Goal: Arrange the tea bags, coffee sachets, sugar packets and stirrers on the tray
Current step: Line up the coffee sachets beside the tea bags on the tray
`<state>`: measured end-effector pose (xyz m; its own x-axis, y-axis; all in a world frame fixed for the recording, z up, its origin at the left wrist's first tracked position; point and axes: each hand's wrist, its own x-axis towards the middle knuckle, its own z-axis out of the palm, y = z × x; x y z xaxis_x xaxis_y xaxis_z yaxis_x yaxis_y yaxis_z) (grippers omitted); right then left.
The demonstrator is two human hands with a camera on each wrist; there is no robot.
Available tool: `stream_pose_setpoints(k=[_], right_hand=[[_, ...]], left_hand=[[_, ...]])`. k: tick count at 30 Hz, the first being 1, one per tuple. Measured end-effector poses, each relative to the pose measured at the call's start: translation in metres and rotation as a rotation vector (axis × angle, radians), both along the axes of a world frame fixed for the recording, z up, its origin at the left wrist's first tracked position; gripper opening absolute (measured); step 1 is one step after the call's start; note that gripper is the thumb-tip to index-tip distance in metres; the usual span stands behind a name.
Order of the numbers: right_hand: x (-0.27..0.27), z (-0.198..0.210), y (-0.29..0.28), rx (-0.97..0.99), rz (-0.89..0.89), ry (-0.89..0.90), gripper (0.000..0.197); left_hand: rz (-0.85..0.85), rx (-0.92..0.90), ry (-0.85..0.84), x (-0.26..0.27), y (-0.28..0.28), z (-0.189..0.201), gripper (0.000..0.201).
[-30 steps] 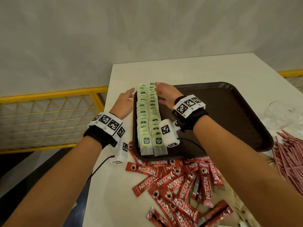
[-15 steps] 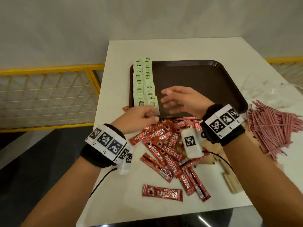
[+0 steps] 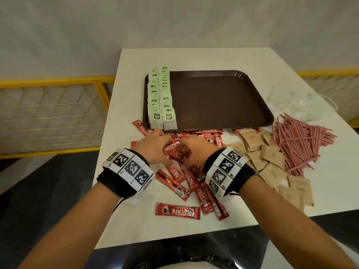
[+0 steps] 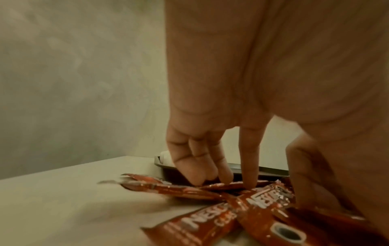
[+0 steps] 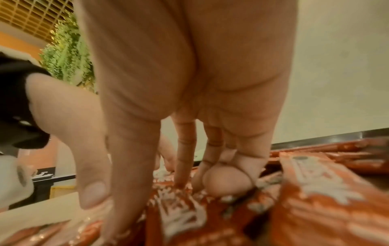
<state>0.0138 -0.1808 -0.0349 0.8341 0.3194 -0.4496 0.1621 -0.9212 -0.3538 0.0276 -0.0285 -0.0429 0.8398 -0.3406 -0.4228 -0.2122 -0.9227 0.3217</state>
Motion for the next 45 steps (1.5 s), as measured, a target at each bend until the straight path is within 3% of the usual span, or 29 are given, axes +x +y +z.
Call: stream_pose_setpoints(k=[6,13,17,20,23,30,38,41,45], right_hand=[[0.0,-0.004,-0.01,0.094,-0.078,-0.051,0.046],[-0.008,-0.001,-0.014,0.036,-0.131,-0.038,0.071],[-0.006,-0.003,-0.009,0.024,-0.146,-0.075,0.06],[-0.004,-0.003,-0.008,0.032,-0.152,-0.085,0.047],[-0.002,-0.003,-0.008,0.065,-0.15,-0.078,0.032],[0.007,0.006,-0.022,0.272,-0.221,-0.105,0.013],[0.018,0.01,-0.036,0.402,-0.254,0.016,0.009],[0.021,0.008,-0.033,0.379,-0.147,0.033,0.022],[0.022,0.001,-0.024,0.171,0.159,-0.075,0.075]], left_hand=[[-0.021,0.051,0.046,0.001,0.005,-0.001,0.097],[-0.07,0.051,0.084,-0.007,-0.002,-0.008,0.109],[-0.026,-0.009,0.046,-0.01,-0.009,-0.008,0.11],[0.058,-0.035,0.019,-0.009,-0.008,-0.008,0.103],[0.112,-0.023,0.031,-0.007,-0.006,-0.009,0.084],[0.176,-0.095,0.078,-0.002,-0.01,-0.008,0.059],[0.288,-0.177,0.028,-0.001,-0.015,-0.006,0.038],[0.304,-0.232,0.013,-0.004,-0.017,-0.007,0.036],[0.335,-0.331,-0.03,-0.004,-0.012,-0.002,0.042]])
